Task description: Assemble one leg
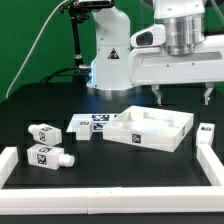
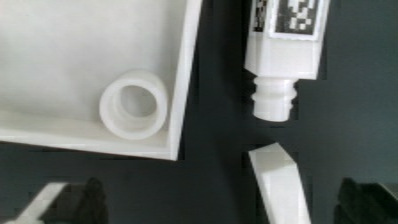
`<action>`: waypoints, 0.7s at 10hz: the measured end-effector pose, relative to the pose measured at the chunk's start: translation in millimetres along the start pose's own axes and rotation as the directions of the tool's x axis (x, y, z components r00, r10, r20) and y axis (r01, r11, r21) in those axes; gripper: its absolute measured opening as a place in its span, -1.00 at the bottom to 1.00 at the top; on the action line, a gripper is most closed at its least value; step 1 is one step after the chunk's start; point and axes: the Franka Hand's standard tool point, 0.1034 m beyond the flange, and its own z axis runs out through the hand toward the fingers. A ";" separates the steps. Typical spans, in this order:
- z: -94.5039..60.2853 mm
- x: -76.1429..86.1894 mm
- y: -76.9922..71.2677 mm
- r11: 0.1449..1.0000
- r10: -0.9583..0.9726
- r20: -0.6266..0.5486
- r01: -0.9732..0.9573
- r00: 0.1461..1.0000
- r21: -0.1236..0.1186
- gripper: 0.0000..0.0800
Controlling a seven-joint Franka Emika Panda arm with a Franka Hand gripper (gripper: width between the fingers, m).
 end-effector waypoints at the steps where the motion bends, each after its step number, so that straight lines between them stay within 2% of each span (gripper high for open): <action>1: 3.2 -1.8 16.9 0.999 0.035 0.018 -0.035 0.999 0.007 0.62; 3: 1.7 -10.5 68.7 0.992 0.124 0.048 -0.123 0.991 -0.016 0.62; 4: 3.7 -13.5 90.3 0.988 0.156 0.042 -0.155 0.987 -0.019 0.62; 5: 6.8 -18.4 104.3 0.985 0.174 0.021 -0.174 0.985 -0.012 0.62; 7: 6.7 -19.0 96.6 0.986 0.168 0.029 -0.167 0.985 -0.012 0.62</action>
Offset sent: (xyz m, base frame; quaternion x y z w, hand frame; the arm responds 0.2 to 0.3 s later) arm -0.0483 -0.0936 -0.0095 -0.0301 -0.0452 0.1676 0.9844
